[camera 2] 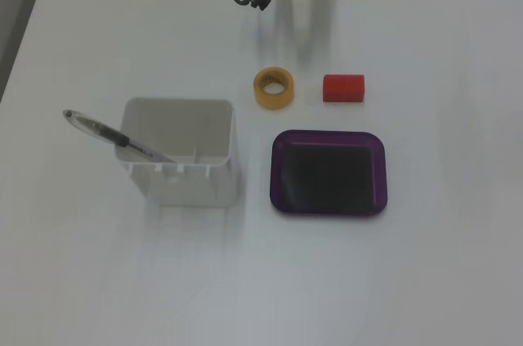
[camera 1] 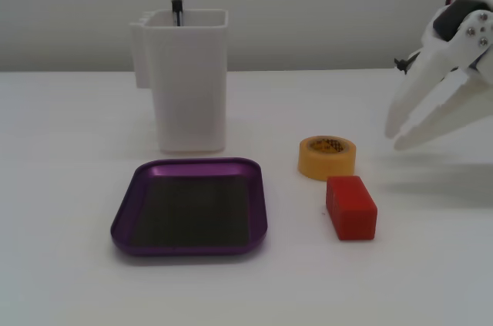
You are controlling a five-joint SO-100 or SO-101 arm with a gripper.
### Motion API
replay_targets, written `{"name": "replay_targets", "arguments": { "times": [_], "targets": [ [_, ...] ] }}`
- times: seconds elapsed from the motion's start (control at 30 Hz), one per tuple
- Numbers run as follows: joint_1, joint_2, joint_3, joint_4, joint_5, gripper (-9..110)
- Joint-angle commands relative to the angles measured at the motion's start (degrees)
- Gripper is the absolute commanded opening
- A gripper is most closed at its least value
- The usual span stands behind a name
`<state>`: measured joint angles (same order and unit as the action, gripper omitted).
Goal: Grab up the yellow tape and put it in the box.
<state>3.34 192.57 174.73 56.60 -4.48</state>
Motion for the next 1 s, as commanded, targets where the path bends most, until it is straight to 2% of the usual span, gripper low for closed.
{"name": "replay_targets", "arguments": {
  "times": [0.0, 0.27, 0.53, 0.77, 0.97],
  "targets": [
    [0.53, 2.99, -3.43, -2.55, 0.0, 0],
    [6.42, -4.04, -10.72, -2.81, -0.26, 0],
    [6.15, -35.16, -29.88, -2.02, -0.18, 1],
    [5.98, -60.21, -48.96, 5.98, 0.35, 16],
    [5.98, -70.31, -58.18, 9.05, 0.35, 20]
  ]
}}
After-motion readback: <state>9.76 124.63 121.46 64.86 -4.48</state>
